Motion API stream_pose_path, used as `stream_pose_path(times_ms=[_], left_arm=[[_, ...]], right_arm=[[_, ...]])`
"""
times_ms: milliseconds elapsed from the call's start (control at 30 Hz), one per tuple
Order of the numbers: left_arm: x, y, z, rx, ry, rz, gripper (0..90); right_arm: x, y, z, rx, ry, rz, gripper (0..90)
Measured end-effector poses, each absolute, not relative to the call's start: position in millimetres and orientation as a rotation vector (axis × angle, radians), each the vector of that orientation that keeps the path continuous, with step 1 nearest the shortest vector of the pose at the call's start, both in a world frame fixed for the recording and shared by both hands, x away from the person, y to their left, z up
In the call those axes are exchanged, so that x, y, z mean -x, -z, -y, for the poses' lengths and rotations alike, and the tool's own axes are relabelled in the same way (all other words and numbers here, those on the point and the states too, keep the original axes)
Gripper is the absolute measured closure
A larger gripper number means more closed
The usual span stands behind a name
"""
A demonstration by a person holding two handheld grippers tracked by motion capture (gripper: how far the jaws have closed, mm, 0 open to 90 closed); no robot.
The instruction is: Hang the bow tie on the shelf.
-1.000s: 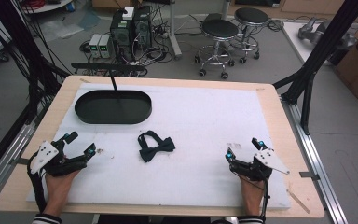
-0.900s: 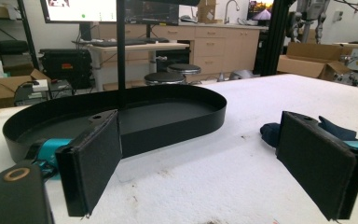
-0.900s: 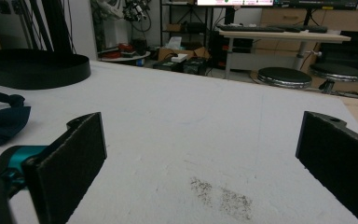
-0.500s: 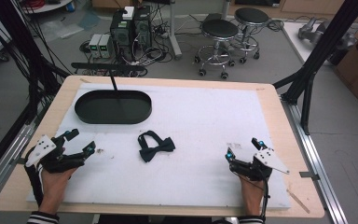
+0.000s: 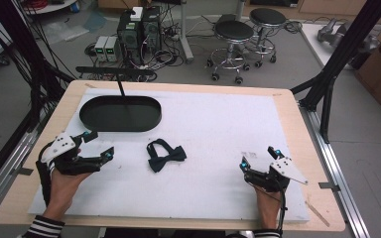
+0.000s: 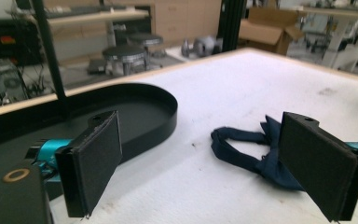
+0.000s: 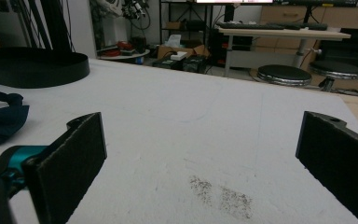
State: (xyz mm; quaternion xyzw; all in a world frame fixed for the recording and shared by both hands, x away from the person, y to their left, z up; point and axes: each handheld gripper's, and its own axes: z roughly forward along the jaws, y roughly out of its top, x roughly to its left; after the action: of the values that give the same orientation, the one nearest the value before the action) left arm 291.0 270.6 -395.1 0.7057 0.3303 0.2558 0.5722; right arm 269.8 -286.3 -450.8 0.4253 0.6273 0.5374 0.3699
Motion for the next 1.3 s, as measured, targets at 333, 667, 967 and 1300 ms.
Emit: stream_pose_path(times_ms=[333,667,967,1300], left_arm=[[-301,383,-240,-1.747,-0.495,-0.738,14.1],[-312,380,-206,-1.865,-0.397,-0.749,14.2],[-321,383,-183,-1.984,-0.283,-0.718,14.5],[-333,399,-164,-2.107,-0.215,-0.752,16.8]], right_arm=[[-270,451,286,-1.091,-1.378,-1.609,0.6],[-270,451,287,-1.095,-1.382,-1.605,0.6],[-270,451,287,-1.096,-1.38,-1.603,0.6],[-270,451,287,-1.097,-1.381,-1.604,0.6]])
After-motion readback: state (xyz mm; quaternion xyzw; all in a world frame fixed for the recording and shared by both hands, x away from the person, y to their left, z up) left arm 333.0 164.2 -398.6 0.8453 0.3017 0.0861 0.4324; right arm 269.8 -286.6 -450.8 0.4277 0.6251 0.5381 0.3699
